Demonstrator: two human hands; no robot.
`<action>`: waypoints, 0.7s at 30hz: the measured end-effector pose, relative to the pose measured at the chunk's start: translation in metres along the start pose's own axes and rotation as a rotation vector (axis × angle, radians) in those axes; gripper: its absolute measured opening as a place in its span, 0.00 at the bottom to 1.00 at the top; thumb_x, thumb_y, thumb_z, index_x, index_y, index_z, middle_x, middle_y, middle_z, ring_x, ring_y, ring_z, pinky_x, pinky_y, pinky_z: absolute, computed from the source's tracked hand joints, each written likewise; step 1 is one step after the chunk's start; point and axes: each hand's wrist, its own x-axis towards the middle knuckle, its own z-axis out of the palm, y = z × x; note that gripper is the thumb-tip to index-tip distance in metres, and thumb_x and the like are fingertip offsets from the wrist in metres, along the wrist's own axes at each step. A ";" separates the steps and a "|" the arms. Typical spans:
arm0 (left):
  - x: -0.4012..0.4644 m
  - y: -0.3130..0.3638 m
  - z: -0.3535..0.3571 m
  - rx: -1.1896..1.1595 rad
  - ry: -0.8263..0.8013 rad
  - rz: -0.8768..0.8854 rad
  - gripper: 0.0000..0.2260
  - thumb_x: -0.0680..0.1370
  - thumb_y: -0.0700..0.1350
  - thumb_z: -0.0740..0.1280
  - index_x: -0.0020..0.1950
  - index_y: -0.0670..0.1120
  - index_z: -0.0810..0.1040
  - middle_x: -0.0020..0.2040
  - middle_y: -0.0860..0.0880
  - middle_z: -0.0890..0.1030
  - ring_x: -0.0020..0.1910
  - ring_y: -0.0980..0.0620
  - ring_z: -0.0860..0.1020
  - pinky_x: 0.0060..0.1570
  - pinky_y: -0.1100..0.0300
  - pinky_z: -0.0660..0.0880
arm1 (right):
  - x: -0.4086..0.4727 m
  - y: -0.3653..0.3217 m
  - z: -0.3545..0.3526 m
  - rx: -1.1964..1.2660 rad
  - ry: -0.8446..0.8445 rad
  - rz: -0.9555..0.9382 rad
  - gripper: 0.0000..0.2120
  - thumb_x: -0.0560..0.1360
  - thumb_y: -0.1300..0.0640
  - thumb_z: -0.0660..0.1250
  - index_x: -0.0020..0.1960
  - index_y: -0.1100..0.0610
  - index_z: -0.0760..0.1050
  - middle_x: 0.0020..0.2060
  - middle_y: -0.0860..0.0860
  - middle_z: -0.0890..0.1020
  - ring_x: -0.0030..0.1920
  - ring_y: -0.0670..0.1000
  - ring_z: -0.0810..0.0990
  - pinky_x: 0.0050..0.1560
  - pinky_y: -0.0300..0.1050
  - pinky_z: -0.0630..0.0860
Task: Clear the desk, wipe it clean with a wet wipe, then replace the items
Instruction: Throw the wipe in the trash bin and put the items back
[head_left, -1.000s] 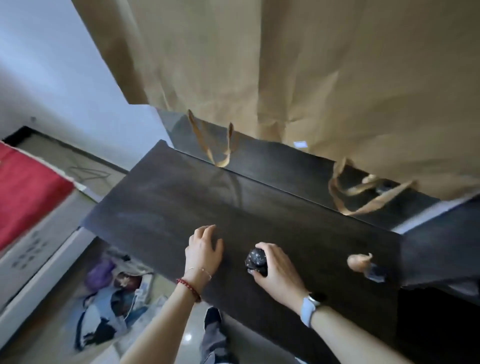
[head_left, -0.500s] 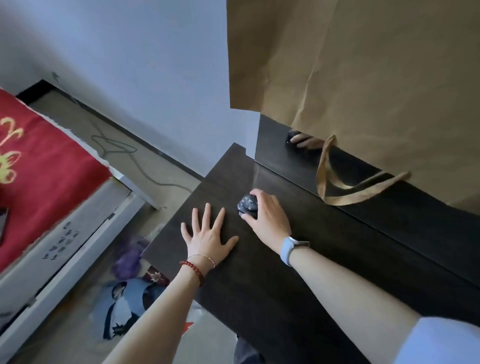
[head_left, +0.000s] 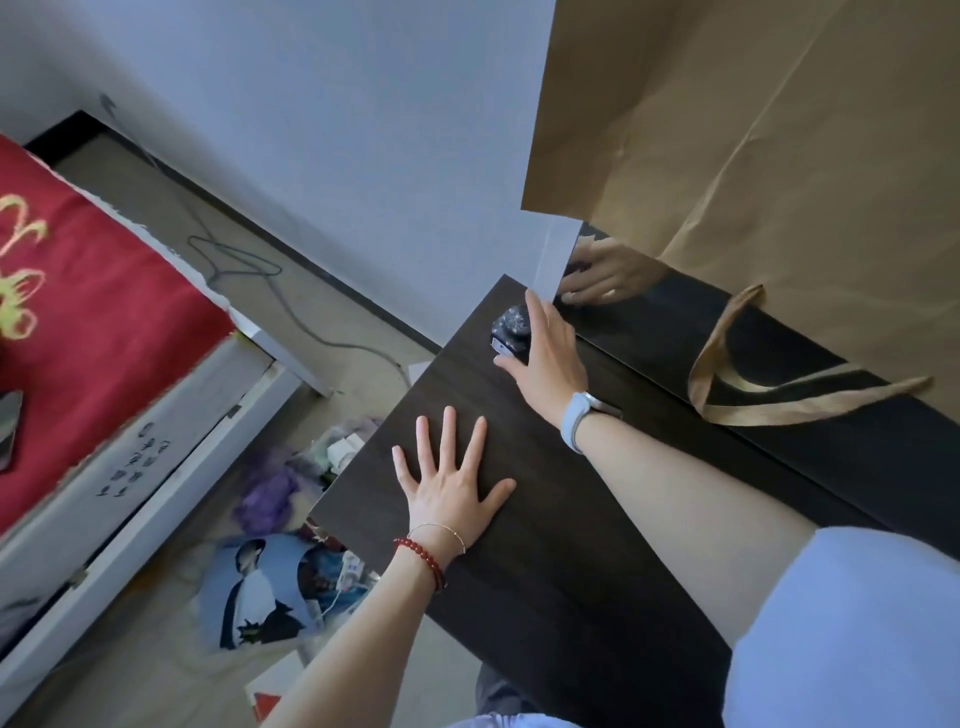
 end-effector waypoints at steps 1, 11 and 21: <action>0.000 0.000 0.000 -0.002 0.003 0.000 0.33 0.75 0.67 0.50 0.73 0.59 0.37 0.75 0.50 0.34 0.71 0.43 0.30 0.66 0.39 0.32 | -0.007 0.003 -0.001 0.000 -0.010 -0.011 0.39 0.74 0.52 0.68 0.75 0.53 0.47 0.75 0.53 0.53 0.74 0.56 0.54 0.68 0.53 0.63; -0.021 0.037 -0.001 -0.111 0.155 -0.034 0.26 0.77 0.53 0.60 0.73 0.50 0.58 0.76 0.45 0.50 0.75 0.43 0.44 0.69 0.38 0.42 | -0.178 0.083 -0.029 0.050 0.222 0.074 0.17 0.76 0.57 0.59 0.62 0.62 0.73 0.61 0.57 0.77 0.66 0.55 0.70 0.67 0.54 0.69; -0.145 0.259 0.065 -0.258 0.073 0.640 0.19 0.77 0.47 0.61 0.67 0.46 0.70 0.70 0.46 0.66 0.72 0.45 0.60 0.69 0.44 0.53 | -0.389 0.206 -0.145 0.030 0.528 0.374 0.14 0.74 0.58 0.61 0.57 0.62 0.76 0.53 0.54 0.80 0.57 0.45 0.72 0.62 0.27 0.62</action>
